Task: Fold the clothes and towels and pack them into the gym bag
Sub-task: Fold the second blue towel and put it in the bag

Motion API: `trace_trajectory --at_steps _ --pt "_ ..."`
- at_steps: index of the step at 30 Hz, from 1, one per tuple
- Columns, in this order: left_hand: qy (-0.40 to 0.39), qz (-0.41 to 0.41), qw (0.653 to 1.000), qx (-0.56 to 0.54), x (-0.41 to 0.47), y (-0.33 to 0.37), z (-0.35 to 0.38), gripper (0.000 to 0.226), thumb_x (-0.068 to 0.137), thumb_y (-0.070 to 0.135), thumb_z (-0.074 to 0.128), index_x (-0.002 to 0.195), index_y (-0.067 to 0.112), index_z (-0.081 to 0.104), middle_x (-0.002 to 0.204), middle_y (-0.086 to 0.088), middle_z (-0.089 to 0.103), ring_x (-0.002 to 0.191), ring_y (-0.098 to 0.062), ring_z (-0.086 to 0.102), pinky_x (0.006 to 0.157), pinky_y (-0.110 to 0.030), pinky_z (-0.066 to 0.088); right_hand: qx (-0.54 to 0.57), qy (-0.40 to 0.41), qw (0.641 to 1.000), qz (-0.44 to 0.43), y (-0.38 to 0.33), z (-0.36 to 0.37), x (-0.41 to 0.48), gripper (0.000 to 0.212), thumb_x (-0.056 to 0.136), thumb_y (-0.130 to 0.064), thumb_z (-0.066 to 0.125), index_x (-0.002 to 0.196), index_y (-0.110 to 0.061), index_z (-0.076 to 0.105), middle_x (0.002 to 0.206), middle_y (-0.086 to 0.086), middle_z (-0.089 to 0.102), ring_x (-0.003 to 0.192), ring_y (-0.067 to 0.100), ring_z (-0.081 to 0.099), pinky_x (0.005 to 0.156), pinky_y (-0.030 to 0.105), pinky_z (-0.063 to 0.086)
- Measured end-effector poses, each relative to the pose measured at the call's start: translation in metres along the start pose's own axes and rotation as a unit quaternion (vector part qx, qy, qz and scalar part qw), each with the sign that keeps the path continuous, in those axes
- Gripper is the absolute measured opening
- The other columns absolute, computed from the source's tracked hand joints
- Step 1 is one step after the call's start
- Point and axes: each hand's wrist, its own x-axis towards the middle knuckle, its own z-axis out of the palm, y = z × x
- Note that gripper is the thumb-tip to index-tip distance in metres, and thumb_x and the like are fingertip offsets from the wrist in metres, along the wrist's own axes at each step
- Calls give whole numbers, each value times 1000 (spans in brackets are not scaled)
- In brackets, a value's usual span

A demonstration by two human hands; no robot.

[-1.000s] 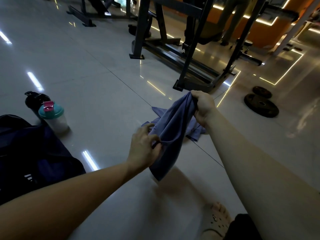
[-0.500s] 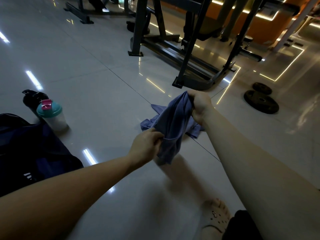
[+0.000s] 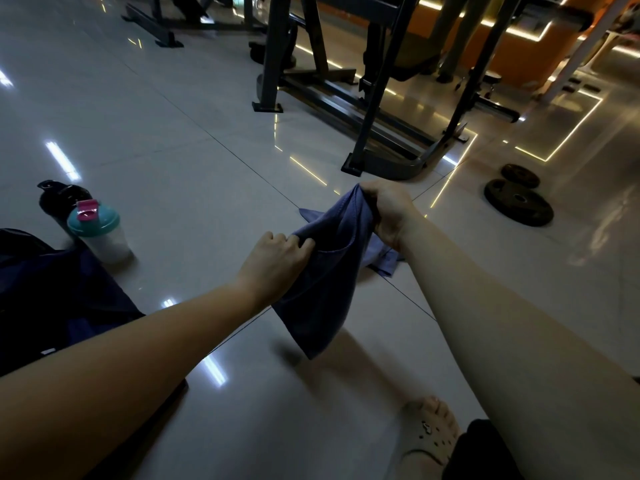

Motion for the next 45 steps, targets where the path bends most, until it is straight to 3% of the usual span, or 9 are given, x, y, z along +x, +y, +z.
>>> trace_trajectory --at_steps 7,12,16,20,25,27,32,38,45 --pt "29 15 999 4 -4 -25 -8 14 72 3 62 85 9 59 72 -12 59 57 -34 57 53 -36 38 -4 69 997 16 2 -6 7 19 92 -11 55 74 -10 62 72 8 65 75 24 61 74 38 50" --pt "53 57 994 -82 -12 -46 -4 7 84 17 59 84 10 58 78 -9 56 63 -31 52 52 -36 40 -39 137 990 25 13 -12 15 14 85 -6 54 71 -10 58 82 17 56 78 29 54 68 39 45" --pt "-13 -2 978 -210 -15 -61 -18 8 68 25 55 72 19 51 68 1 52 57 -26 50 53 -29 35 -69 107 992 -10 23 -9 13 23 89 -4 55 69 -15 59 70 10 54 72 24 51 68 36 41" --pt "-94 -120 922 -356 -18 -64 -31 10 65 29 57 62 29 48 56 10 50 53 -8 48 53 -23 35 -49 99 993 -27 24 -1 11 22 91 -7 54 72 -16 61 71 8 58 72 24 54 66 36 45" --pt "-188 -138 899 -372 -27 -53 -32 9 70 24 55 69 16 58 62 3 58 60 -16 56 56 -33 44 -55 141 988 -33 19 12 12 24 85 -2 52 65 -15 53 73 13 47 69 23 45 62 35 38" --pt "-211 -140 899 -358 -31 -50 -35 11 73 24 53 67 17 58 64 -1 60 62 -18 58 55 -30 44 -64 157 985 -29 18 16 14 20 82 -4 53 65 -14 57 71 13 49 68 23 47 61 35 39" --pt "-148 -84 946 -276 -49 -54 -36 35 68 46 44 61 12 49 63 0 53 61 -21 52 56 -35 43 -38 175 984 -8 32 24 25 10 80 -7 57 71 -11 60 71 9 54 69 23 53 63 35 46" --pt "-84 -157 944 -276 -69 -68 -31 42 80 51 58 64 13 57 57 1 53 57 -20 52 55 -35 39 -9 186 982 29 40 16 25 6 82 -10 60 86 -6 63 85 13 56 78 27 54 69 37 46" --pt "25 -224 941 -251 -82 -68 -33 28 80 30 81 71 11 62 66 1 54 63 -24 50 60 -31 33 17 163 986 13 54 13 28 22 67 -23 57 84 -11 64 89 16 59 84 31 58 80 43 53"
